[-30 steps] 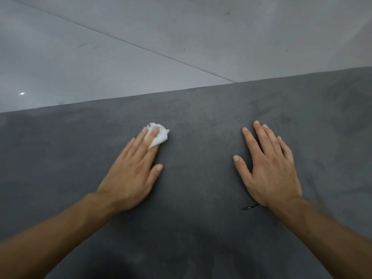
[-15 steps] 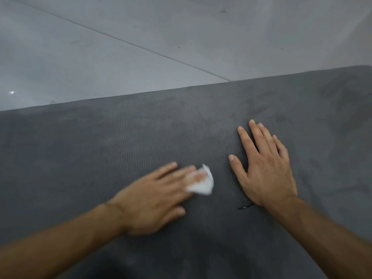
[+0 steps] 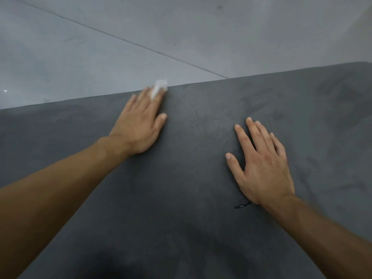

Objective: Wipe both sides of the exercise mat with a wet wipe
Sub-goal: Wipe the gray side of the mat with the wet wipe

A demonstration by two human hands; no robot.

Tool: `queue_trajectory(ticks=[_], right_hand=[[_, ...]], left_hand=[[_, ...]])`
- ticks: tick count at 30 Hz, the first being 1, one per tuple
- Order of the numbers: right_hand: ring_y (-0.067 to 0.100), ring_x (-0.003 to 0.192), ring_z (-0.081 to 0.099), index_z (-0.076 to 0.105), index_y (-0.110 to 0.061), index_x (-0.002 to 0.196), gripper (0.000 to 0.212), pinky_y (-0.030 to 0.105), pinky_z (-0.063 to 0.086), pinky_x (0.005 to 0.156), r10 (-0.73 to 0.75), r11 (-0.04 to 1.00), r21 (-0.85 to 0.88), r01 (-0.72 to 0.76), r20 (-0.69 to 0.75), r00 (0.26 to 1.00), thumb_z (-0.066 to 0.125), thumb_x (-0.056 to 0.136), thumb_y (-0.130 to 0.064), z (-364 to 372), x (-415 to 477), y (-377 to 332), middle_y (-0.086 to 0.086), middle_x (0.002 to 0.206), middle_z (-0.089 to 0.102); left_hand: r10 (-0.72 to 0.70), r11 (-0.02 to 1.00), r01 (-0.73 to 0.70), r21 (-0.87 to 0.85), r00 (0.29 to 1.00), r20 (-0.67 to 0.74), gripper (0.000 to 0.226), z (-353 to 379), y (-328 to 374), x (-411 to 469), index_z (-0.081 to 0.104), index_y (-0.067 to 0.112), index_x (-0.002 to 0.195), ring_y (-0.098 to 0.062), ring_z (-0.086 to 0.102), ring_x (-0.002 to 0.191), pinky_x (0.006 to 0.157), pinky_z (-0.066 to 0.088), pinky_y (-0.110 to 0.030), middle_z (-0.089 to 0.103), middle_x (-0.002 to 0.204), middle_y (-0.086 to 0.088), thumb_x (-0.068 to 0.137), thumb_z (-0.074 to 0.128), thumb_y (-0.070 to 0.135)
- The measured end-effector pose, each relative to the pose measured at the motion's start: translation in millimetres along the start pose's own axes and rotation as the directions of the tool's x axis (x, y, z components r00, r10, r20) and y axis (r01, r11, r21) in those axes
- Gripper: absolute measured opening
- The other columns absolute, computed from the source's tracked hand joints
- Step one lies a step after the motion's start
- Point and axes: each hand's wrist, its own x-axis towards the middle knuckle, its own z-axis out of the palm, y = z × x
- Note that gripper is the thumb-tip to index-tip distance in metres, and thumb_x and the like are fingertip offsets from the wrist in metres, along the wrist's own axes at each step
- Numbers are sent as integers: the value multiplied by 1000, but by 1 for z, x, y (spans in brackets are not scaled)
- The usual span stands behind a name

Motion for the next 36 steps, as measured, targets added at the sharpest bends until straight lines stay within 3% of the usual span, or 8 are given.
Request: queue_trajectory(ticks=[2,6,12,16,21,26,32,36], right_hand=[[20,160,12,26,-23,164,72,47,13,129,3,1000,-1,-3,3,1000,26,102,-60,0,0,0,5,172,18],[20,160,12,27,-22,164,71,47,14,129,2,1000,1,-2,-1,1000,27,102,-59,-1,0,-1,5,172,18],[21,160,13,27,-21,163,71,47,14,129,-3,1000,-3,3,2,1000,25,103,-59,-2,0,-1,6,172,19],[20,160,12,26,-22,164,72,47,13,129,-5,1000,-6,5,9,1000,25,102,-60,-1,0,0,5,172,18],[20,160,11,25,-23,164,72,48,13,129,5,1000,-4,-5,12,1000,25,102,-60,-1,0,-1,5,173,17],[19,160,10,25,-24,164,72,47,13,129,6,1000,-4,-6,20,1000,24,102,-61,-2,0,-1,4,173,16],[19,160,10,25,-24,164,72,47,13,129,5,1000,-2,-5,11,1000,23,103,-62,-2,1,-1,5,173,17],[20,160,12,26,-23,164,72,48,14,129,5,1000,4,-5,0,1000,25,102,-60,-1,1,-1,5,172,18]], left_hand=[[222,975,-222,3,974,43,72,4,33,-17,0,26,166,-17,-6,160,130,4,-43,-1,174,0,102,25,46],[523,840,-542,31,824,218,72,17,82,-78,-3,22,166,-16,-17,158,130,-1,-41,-11,174,0,107,29,48],[717,601,-777,186,627,305,59,24,70,-147,38,23,160,-22,2,160,125,11,-41,7,174,1,107,35,50],[623,733,-665,140,740,252,62,21,61,-110,21,22,165,-19,3,160,127,10,-40,7,174,1,108,34,45],[454,865,-487,125,863,219,62,8,47,-31,-2,27,166,-9,-16,157,130,-3,-39,-6,172,8,109,10,50],[295,945,-311,99,944,146,63,-5,39,36,-2,26,166,-10,-12,158,127,-8,-31,-4,174,6,108,11,49],[156,984,-164,67,981,120,63,-5,41,60,0,22,166,-15,-8,159,129,-2,-38,-3,174,3,110,17,46],[283,958,-286,11,952,118,68,1,57,19,-2,20,166,-13,-11,159,130,-3,-38,-6,174,1,107,19,48]])
